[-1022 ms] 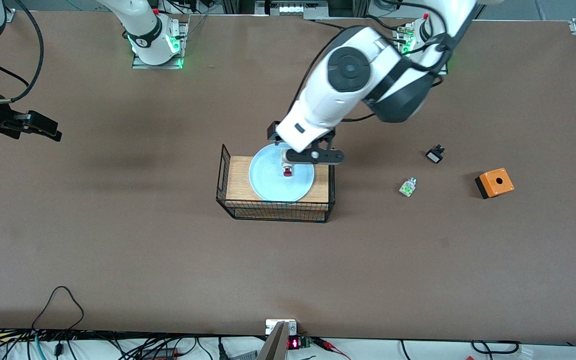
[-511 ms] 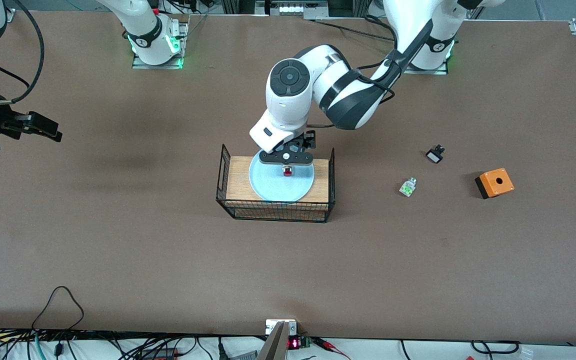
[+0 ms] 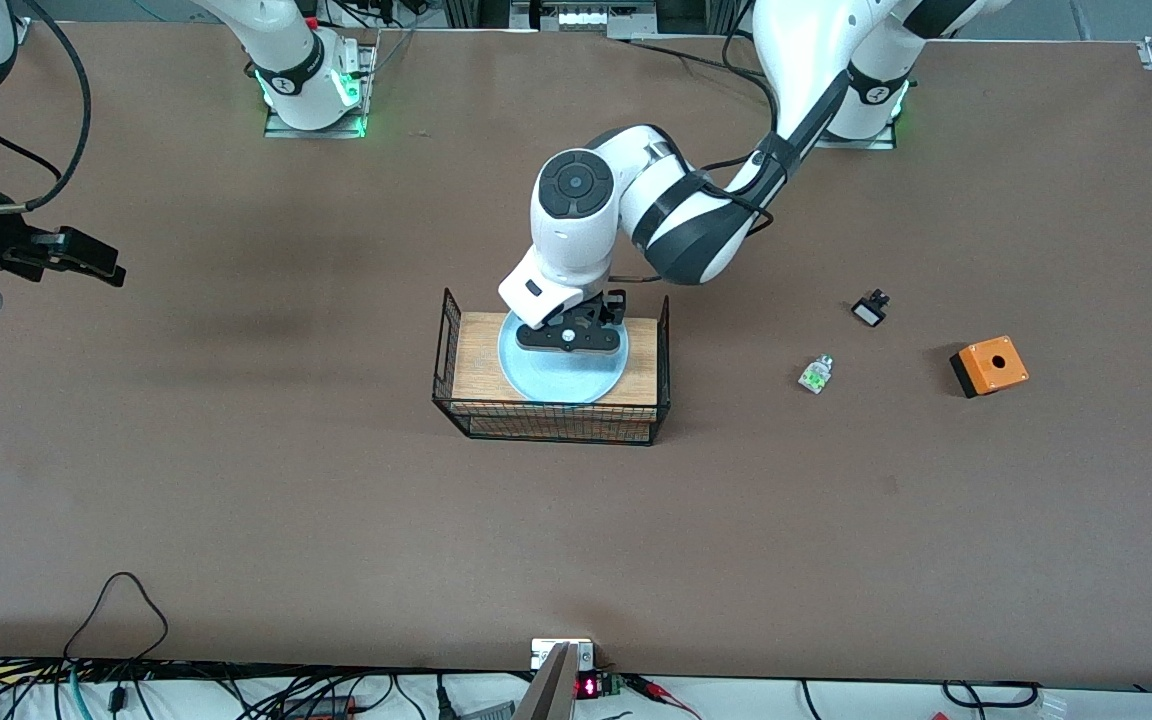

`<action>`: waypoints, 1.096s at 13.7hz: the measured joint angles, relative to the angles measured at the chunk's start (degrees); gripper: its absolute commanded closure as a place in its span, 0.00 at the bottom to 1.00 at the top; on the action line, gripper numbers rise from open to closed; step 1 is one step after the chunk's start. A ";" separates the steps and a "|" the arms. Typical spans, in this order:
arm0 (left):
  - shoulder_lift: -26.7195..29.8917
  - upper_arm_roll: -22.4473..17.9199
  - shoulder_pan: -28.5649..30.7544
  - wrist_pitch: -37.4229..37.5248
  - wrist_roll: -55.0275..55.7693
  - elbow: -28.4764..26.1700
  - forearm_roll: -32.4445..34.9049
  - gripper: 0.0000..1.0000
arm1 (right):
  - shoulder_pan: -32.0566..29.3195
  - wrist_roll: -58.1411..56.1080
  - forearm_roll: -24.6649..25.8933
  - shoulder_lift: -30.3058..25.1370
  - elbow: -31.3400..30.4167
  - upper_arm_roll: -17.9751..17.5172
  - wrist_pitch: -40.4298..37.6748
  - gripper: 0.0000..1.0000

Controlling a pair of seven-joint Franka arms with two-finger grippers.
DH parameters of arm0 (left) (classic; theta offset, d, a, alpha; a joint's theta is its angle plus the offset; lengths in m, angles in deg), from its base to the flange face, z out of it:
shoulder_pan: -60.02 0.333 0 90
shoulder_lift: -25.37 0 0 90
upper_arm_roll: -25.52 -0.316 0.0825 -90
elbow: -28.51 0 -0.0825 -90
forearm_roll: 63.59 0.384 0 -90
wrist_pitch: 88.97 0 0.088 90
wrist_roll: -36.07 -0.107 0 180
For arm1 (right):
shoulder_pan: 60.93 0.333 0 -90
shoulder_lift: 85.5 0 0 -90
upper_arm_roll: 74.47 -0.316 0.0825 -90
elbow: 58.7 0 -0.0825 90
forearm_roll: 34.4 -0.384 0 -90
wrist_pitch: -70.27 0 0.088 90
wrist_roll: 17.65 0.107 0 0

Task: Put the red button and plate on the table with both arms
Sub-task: 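Grasp the red button with the left gripper and lift it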

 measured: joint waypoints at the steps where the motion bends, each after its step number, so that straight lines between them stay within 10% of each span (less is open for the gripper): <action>1: -0.12 0.01 -0.08 0.01 0.00 -0.03 0.25 0.61 | 0.01 0.00 0.00 0.23 0.00 0.00 0.06 0.00; 6: -0.05 0.01 -0.38 0.30 0.81 0.02 0.31 0.89 | 0.02 0.00 0.00 0.66 0.00 -0.01 0.16 0.00; 15: 9.63 0.08 7.67 13.00 0.94 2.74 -0.74 0.88 | 0.04 1.51 -3.29 0.27 0.07 -0.02 -1.39 0.00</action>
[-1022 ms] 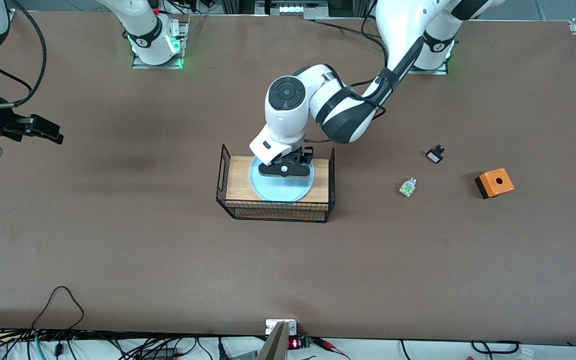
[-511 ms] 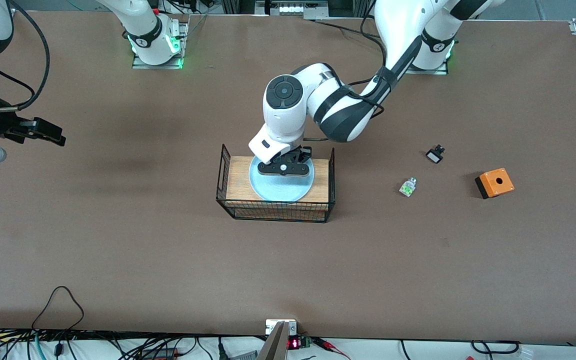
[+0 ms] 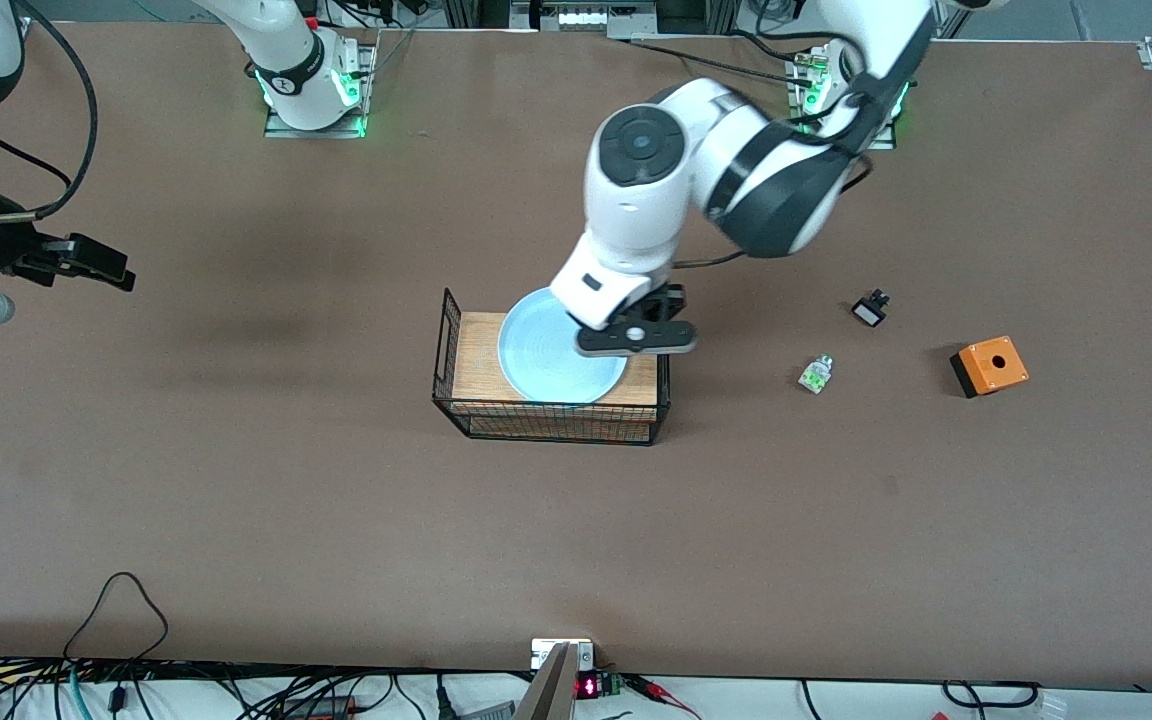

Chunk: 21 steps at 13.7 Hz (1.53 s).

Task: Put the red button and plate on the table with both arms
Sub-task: 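Grasp the red button with the left gripper and lift it, then place the red button beside the green switch while the right gripper grasps the plate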

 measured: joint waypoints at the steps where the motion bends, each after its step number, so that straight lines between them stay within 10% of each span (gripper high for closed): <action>1: 1.24 -0.04 1.73 2.19 -0.36 -0.02 -1.28 0.88 | 0.13 3.19 -0.87 -0.35 0.01 -0.20 -0.64 0.00; 9: 1.25 -0.56 23.05 8.71 -30.28 -5.82 -3.02 0.89 | 4.38 38.94 -1.69 -1.57 0.83 -15.85 -1.01 0.00; 18: -4.28 -1.47 37.09 -28.40 -51.94 -31.95 6.77 0.88 | 12.37 60.74 -0.71 6.80 0.70 -22.41 7.65 0.00; 21: -5.17 -1.49 38.17 -32.13 -52.09 -35.11 7.41 0.73 | 16.13 69.97 0.03 10.20 0.72 -22.46 12.03 0.00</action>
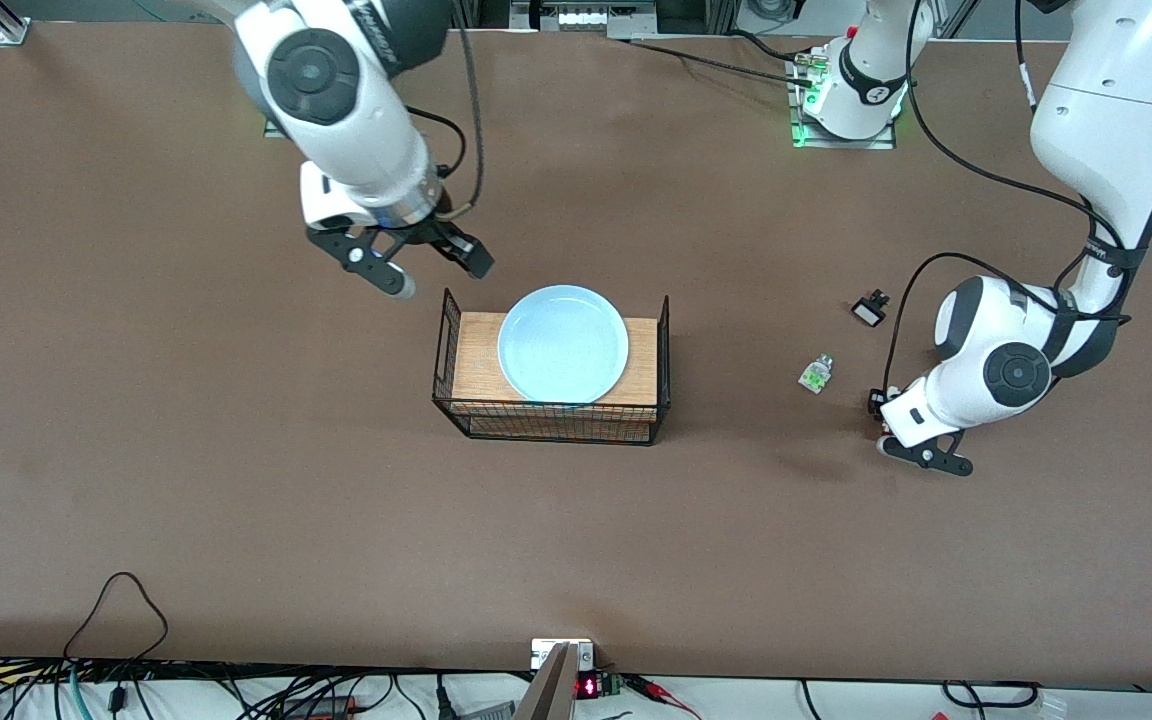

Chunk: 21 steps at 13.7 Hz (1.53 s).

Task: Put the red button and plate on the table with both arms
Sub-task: 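Place the red button beside the green switch while the right gripper grasps the plate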

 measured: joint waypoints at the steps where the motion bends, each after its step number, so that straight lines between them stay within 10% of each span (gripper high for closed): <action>1: -0.01 0.00 0.21 -0.21 0.00 -0.42 0.02 0.38 | 0.67 2.57 0.03 0.95 0.00 0.00 1.50 0.00; 2: 0.00 0.00 0.31 -0.24 0.00 -0.51 0.03 0.02 | 1.14 4.91 0.04 1.89 0.01 0.00 3.21 0.00; 3: 0.02 0.02 0.31 -0.28 0.00 -0.51 0.03 0.00 | 1.44 7.00 0.04 2.98 0.01 0.01 5.10 0.00; 8: 1.77 1.18 0.30 2.74 0.00 0.42 0.04 0.00 | 3.52 14.33 1.08 9.31 0.03 0.02 15.89 0.00; 21: 9.94 20.42 -1.71 52.62 12.91 26.80 0.04 0.00 | 3.85 15.18 1.60 12.99 -1.77 0.70 20.23 0.03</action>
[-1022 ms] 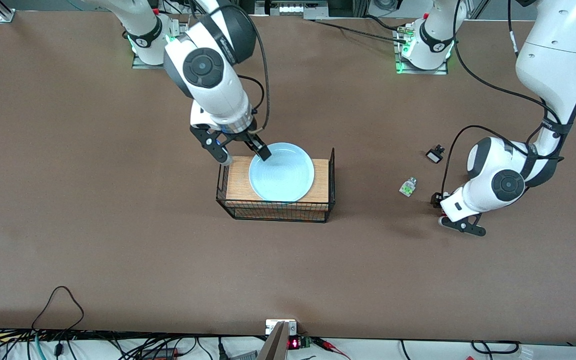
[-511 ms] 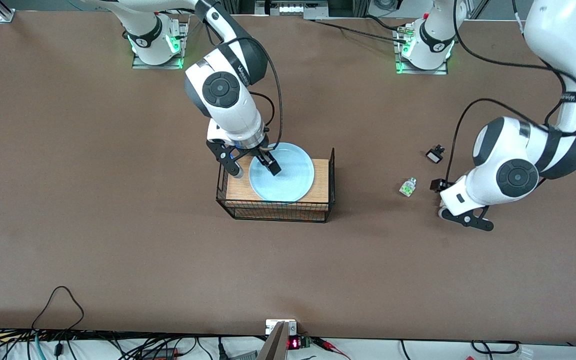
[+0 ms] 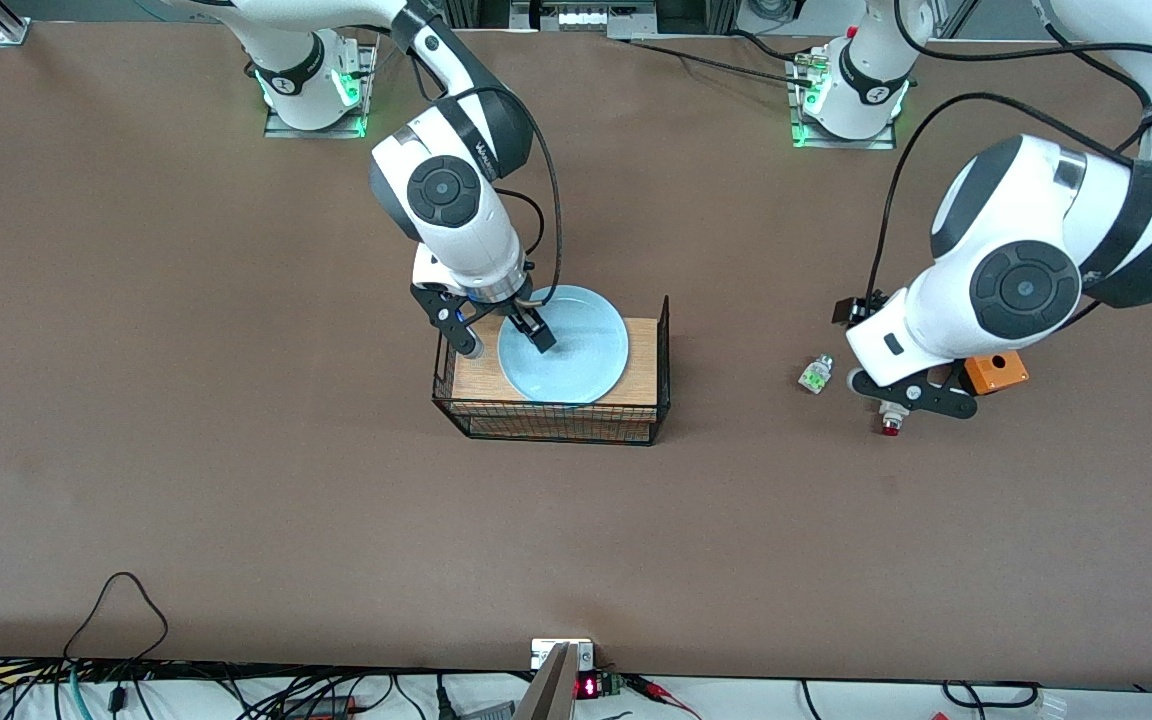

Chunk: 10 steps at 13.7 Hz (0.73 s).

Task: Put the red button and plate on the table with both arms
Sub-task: 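Place the red button beside the green switch while the right gripper grasps the plate, then lift the blue plate with the right gripper and carry it off the tray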

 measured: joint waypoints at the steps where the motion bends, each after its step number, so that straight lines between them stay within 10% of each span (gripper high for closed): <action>1: 0.06 -0.02 -0.32 1.37 -0.02 1.59 0.00 0.00 | 0.00 0.00 0.01 0.00 -0.11 0.00 0.00 0.14; 8: 3.43 -2.07 -1.53 3.37 -0.30 4.99 -3.69 0.00 | 0.06 0.00 0.02 0.00 -0.15 0.00 -0.01 0.76; 10: 5.66 -11.35 -5.96 0.65 -3.43 4.19 -9.72 0.00 | 0.13 0.00 0.03 0.00 -0.16 0.00 -0.01 0.84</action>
